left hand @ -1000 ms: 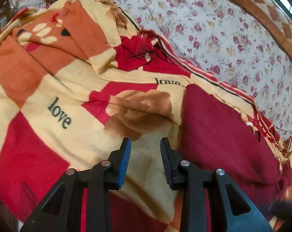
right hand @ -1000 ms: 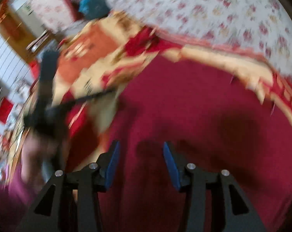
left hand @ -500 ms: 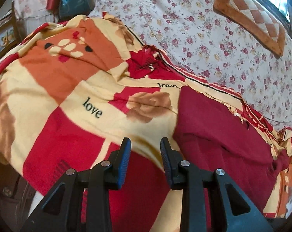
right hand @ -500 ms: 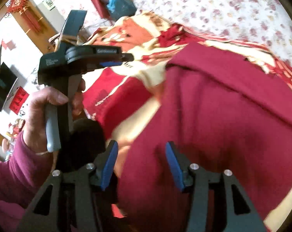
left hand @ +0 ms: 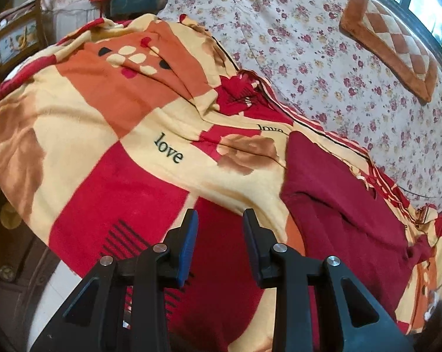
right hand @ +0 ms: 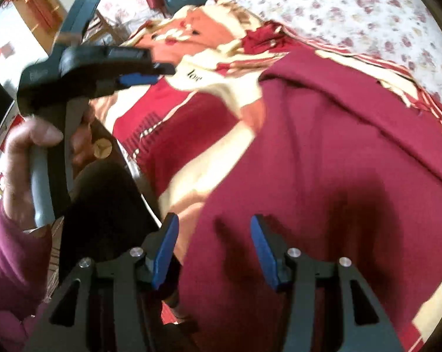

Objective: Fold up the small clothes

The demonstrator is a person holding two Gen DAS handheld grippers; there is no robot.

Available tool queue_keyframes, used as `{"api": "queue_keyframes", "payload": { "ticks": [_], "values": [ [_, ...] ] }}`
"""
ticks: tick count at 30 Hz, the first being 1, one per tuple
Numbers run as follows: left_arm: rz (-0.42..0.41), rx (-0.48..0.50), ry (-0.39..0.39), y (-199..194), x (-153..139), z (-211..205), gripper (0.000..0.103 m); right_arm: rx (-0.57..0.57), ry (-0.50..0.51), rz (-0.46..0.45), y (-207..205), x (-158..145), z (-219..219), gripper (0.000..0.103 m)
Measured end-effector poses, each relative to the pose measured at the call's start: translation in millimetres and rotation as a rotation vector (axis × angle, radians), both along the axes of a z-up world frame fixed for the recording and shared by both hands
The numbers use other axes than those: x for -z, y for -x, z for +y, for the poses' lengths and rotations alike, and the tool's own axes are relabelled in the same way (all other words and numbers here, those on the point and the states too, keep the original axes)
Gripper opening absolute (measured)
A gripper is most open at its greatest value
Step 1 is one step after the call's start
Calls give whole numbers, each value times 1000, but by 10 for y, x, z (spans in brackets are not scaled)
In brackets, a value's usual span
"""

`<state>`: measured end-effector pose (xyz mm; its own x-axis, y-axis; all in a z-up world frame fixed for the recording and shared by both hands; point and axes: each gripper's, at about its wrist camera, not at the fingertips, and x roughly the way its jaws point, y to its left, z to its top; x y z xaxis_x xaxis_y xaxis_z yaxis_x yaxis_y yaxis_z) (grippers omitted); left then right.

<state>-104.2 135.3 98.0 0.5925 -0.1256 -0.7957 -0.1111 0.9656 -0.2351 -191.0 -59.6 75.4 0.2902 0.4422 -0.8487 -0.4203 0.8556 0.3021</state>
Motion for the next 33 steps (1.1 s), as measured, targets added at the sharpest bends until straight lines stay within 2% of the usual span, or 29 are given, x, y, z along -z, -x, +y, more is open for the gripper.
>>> {"api": "queue_keyframes", "payload": {
  "ticks": [3,5,6,7,8,10,12,13,14,15,19,21,22,24,25,27,29,33],
  "values": [
    [-3,16,-7,24,-5,-45,11,11,79,0,-26,183,183,54],
    [-5,21,-21,36,-7,-43,11,-10,145,-60,36,269,300,54],
    [-5,15,-24,35,-5,-19,11,-22,173,-89,71,281,337,51],
    [-4,7,-20,33,-1,7,11,-34,216,-118,88,287,373,40],
    [-2,-3,-10,28,4,44,11,-41,231,-128,90,278,382,34],
    [3,-25,13,23,-4,130,11,-45,174,-88,42,225,311,19],
    [-10,-38,25,32,-57,183,11,-41,41,-10,-47,157,218,11],
    [-21,-41,26,41,-96,198,11,-36,-27,28,-85,141,202,11],
    [-35,-45,23,52,-140,214,11,-43,-98,60,-121,108,216,11],
    [-51,-49,17,62,-201,225,11,-57,-119,61,-124,97,271,11],
    [-79,-43,14,69,-317,185,11,-103,-98,64,-165,239,618,11],
    [-75,-20,7,59,-315,98,11,-95,-82,75,-224,377,715,11],
    [-69,-3,1,58,-310,37,11,-77,-107,88,-231,389,693,13],
    [-64,32,-17,54,-291,-91,11,-44,-157,112,-220,325,590,18],
    [-61,48,-28,47,-282,-164,11,-38,-168,113,-210,284,534,30],
    [-60,80,-37,40,-266,-313,11,-7,-159,90,-156,144,325,43],
    [-65,108,-39,32,-262,-447,11,34,-143,50,-147,11,87,44],
    [-59,176,-65,-17,-228,-784,11,208,-61,-59,-144,-240,-565,45]
  ]
}}
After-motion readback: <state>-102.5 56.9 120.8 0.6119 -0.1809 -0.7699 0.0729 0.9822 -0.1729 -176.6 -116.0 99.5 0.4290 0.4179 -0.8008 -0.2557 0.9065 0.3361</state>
